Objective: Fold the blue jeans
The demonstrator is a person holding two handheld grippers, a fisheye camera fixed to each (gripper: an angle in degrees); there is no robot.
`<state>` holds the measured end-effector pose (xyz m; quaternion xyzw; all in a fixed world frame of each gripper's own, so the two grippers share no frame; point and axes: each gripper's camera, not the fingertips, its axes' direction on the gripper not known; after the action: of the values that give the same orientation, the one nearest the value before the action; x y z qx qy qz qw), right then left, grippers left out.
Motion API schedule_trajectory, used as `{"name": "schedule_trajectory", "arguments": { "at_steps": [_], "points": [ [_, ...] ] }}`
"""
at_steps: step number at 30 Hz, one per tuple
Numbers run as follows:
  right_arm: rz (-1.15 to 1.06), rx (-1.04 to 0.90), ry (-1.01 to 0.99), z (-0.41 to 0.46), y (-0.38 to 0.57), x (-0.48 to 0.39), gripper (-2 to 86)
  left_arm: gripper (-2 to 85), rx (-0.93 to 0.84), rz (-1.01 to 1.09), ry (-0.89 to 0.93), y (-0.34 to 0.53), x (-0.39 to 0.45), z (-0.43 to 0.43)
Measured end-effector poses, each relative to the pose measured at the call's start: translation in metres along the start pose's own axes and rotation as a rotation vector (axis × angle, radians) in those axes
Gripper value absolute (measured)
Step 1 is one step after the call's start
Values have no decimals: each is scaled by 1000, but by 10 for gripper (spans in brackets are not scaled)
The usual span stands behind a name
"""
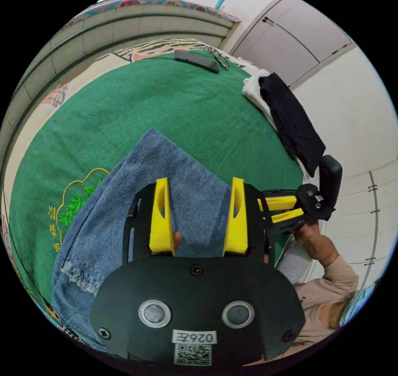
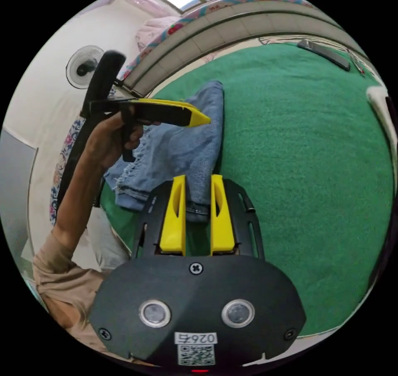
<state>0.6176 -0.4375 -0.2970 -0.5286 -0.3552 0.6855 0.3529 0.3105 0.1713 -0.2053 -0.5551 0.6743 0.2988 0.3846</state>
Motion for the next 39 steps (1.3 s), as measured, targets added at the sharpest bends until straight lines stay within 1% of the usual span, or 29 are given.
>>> {"name": "schedule_trajectory", "arguments": {
  "at_steps": [2,4,6,7,8,10,12,14,15,16,17,19,20,21,22,23,24,25,26,28,30,32,34,36,39],
  "points": [
    [-73,43,103,3,2,-20,14,250,-29,-7,21,-7,5,3],
    [-159,85,161,3,4,-41,4,272,-58,-30,41,-17,14,3],
    [-253,123,218,7,7,-65,-2,263,-108,-32,5,-25,23,3],
    [-311,125,293,14,9,-82,-4,224,-151,-31,-67,-30,30,5],
    [-369,124,367,23,12,-97,-6,205,-175,-26,-114,-32,33,5],
    [-439,121,445,34,17,-116,-6,98,-267,-3,-378,-35,46,8],
    [-465,123,490,40,21,-124,-2,65,-286,24,-484,-34,50,4],
    [-447,137,472,41,24,-123,15,58,-262,-2,-439,-31,44,-7],
    [-443,135,453,40,24,-122,30,52,-240,-31,-380,-28,37,-16],
    [-428,137,412,38,25,-119,59,46,-214,-62,-318,-24,29,-25],
    [-402,137,370,39,26,-116,115,44,-201,-77,-287,-22,24,-30],
    [-358,113,321,46,23,-110,179,33,-147,-137,-161,-13,8,-51],
    [-345,72,290,57,20,-106,199,30,-136,-151,-133,-10,4,-55],
    [-342,44,270,63,18,-105,201,26,-111,-180,-83,-6,-3,-64],
    [-341,-22,224,78,14,-102,180,22,-90,-205,-43,-1,-7,-72],
    [-346,-96,190,91,10,-101,133,21,-81,-216,-27,1,-9,-77],
    [-332,-106,217,94,9,-100,94,18,-63,-232,-2,4,-9,-86],
    [-336,-88,309,93,10,-100,15,16,-48,-245,0,6,-7,-97],
    [-339,-63,316,84,11,-101,5,15,-41,-243,-5,7,-4,-103],
    [-314,-14,249,66,16,-101,-3,12,-33,-197,25,2,13,-133],
    [-322,31,289,49,25,-105,-7,13,-12,-120,50,-3,35,-157],
    [-320,115,396,24,41,-114,-9,16,41,-43,91,-6,61,-186],
    [-305,179,424,8,52,-121,-9,21,101,60,152,-7,90,-225],
    [-306,241,418,-4,61,-131,-9,24,139,120,185,1,101,-257],
    [-366,308,378,-5,66,-160,-9,28,182,165,238,32,91,-312]
  ]
}}
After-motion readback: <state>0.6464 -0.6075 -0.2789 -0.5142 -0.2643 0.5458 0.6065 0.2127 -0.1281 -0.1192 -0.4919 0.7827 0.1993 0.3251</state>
